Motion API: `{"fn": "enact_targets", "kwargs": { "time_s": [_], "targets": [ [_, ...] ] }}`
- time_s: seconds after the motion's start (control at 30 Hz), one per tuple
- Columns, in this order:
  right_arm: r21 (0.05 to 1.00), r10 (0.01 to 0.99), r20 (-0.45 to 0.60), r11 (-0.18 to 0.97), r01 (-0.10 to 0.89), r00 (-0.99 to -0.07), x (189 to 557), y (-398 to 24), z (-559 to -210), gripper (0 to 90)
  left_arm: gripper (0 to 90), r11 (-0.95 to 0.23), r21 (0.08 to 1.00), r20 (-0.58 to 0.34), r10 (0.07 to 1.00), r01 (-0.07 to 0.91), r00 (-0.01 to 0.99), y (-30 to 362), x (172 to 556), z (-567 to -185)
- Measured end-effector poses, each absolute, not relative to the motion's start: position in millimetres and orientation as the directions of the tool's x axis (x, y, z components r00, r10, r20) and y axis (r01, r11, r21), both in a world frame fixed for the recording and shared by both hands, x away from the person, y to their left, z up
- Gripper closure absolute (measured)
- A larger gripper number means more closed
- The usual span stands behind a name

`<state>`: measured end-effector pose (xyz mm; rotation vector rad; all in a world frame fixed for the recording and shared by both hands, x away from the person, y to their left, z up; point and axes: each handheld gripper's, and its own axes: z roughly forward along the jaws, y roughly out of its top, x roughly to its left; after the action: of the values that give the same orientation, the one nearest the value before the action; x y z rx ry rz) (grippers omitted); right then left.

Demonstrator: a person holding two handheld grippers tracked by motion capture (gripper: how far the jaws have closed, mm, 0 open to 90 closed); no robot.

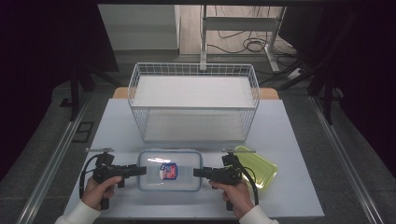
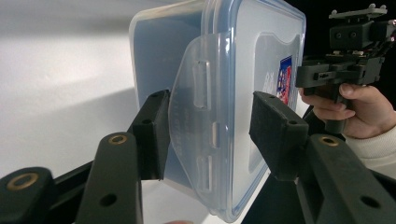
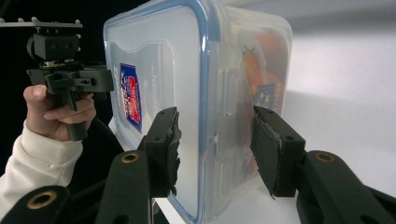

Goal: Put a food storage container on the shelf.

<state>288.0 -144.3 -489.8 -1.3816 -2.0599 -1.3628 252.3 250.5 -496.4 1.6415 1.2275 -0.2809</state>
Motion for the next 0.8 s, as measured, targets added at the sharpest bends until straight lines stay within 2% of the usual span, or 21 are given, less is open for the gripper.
{"fn": "enact_targets", "kwargs": {
  "time_s": [0.8],
  "targets": [
    [0.658,0.543,0.598,0.085,0.748,-0.589,284,-159,-446,53.1,49.6,0.015,0.683,-0.600,0.581,0.730,0.550,235,252,-456]
  ]
}}
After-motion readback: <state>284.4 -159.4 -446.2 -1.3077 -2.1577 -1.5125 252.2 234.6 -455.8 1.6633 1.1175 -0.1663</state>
